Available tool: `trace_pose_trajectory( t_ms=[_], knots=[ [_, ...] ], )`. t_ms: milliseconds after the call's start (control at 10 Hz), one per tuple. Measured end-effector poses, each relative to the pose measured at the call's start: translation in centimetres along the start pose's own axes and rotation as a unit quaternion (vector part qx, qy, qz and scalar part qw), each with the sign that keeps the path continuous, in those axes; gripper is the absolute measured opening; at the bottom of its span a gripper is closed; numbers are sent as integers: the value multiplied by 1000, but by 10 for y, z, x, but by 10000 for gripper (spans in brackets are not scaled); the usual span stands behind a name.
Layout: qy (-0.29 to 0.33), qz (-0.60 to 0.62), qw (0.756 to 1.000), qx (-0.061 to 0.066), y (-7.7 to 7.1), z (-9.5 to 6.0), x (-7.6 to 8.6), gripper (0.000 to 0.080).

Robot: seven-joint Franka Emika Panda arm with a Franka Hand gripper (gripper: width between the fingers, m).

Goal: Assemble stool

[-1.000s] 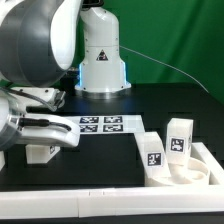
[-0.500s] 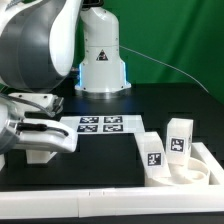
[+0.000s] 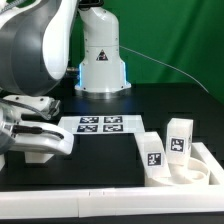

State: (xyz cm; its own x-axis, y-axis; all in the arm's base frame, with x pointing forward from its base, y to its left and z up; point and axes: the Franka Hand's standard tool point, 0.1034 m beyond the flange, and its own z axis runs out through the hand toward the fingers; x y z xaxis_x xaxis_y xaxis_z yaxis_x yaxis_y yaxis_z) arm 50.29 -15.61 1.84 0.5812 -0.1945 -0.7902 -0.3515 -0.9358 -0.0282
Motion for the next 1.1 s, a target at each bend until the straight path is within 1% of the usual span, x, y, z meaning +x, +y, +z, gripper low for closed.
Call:
trace_pose_trajectory(
  t_ms=[100,1100],
  knots=[
    [0,0,1000,0,0,0,0,318],
    [0,0,1000,0,0,0,0,320]
  ],
)
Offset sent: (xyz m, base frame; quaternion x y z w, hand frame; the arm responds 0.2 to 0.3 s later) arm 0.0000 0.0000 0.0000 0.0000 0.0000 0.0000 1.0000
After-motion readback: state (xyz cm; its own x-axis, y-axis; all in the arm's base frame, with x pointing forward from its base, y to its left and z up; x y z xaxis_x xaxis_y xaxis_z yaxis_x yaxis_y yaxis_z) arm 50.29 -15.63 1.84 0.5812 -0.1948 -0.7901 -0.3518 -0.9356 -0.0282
